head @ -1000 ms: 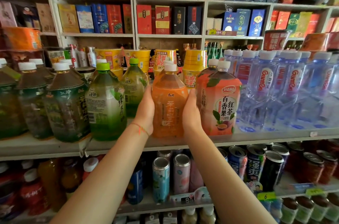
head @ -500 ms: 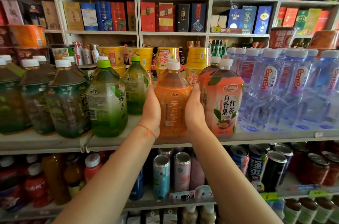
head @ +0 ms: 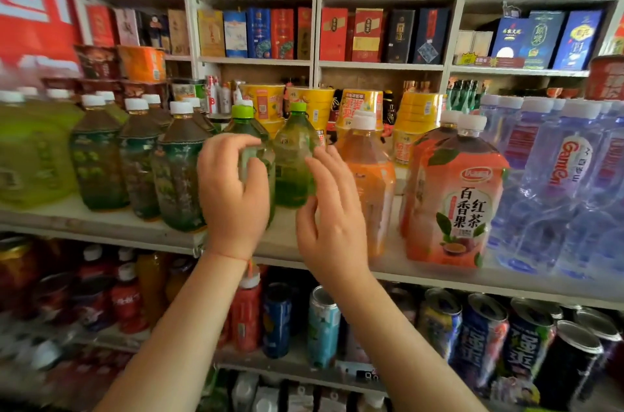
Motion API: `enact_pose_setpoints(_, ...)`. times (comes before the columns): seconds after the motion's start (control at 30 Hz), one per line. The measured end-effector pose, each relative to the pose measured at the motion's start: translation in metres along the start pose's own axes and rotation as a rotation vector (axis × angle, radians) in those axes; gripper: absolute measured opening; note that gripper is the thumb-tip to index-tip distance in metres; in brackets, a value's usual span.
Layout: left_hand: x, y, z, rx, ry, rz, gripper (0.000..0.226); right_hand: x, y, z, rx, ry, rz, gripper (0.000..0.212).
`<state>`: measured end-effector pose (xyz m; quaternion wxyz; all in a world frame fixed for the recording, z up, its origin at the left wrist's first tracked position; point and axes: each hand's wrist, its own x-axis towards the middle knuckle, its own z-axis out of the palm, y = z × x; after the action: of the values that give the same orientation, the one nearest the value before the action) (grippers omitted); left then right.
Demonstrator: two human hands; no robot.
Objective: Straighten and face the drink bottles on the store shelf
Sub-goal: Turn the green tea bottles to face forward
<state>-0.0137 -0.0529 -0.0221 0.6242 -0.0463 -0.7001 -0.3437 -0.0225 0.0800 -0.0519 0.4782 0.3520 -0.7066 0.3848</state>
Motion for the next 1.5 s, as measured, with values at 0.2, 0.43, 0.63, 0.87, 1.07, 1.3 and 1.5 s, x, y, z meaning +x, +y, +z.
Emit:
enact_pose_setpoints(0.2, 0.02, -0.045, -0.027, 0.386, -0.211, 0.08, 0.04, -0.001, -0.026, 0.042, 0.113, -0.226, 0.229, 0.059)
enact_pose_setpoints(0.43, 0.05, -0.093, -0.045, 0.415, -0.408, 0.241, 0.048, 0.042, 0.002, 0.086, 0.366, -0.519, 0.851, 0.11)
enact_pose_setpoints(0.63, 0.059, -0.129, -0.056, 0.22, -0.469, 0.386, 0.046, 0.034, -0.009, 0.114, 0.19, -0.286, 0.796, 0.102)
enact_pose_setpoints(0.87, 0.071, -0.125, -0.054, 0.203, -0.487, 0.385, 0.059, 0.021, -0.041, 0.113, -0.154, -0.157, 0.692, 0.113)
enact_pose_setpoints(1.07, 0.077, -0.1, -0.042, 0.319, -0.625, 0.417, 0.077, 0.019, -0.057, 0.107, -0.201, -0.189, 0.707, 0.097)
enact_pose_setpoints(1.3, 0.073, -0.088, -0.034, 0.338, -0.6, 0.37, 0.07, 0.026, -0.041, 0.073, 0.131, -0.017, 0.857, 0.029)
enact_pose_setpoints(1.5, 0.067, -0.086, -0.033, 0.319, -0.543, 0.371, 0.066, 0.063, -0.007, 0.089, 0.139, -0.033, 0.879, 0.036)
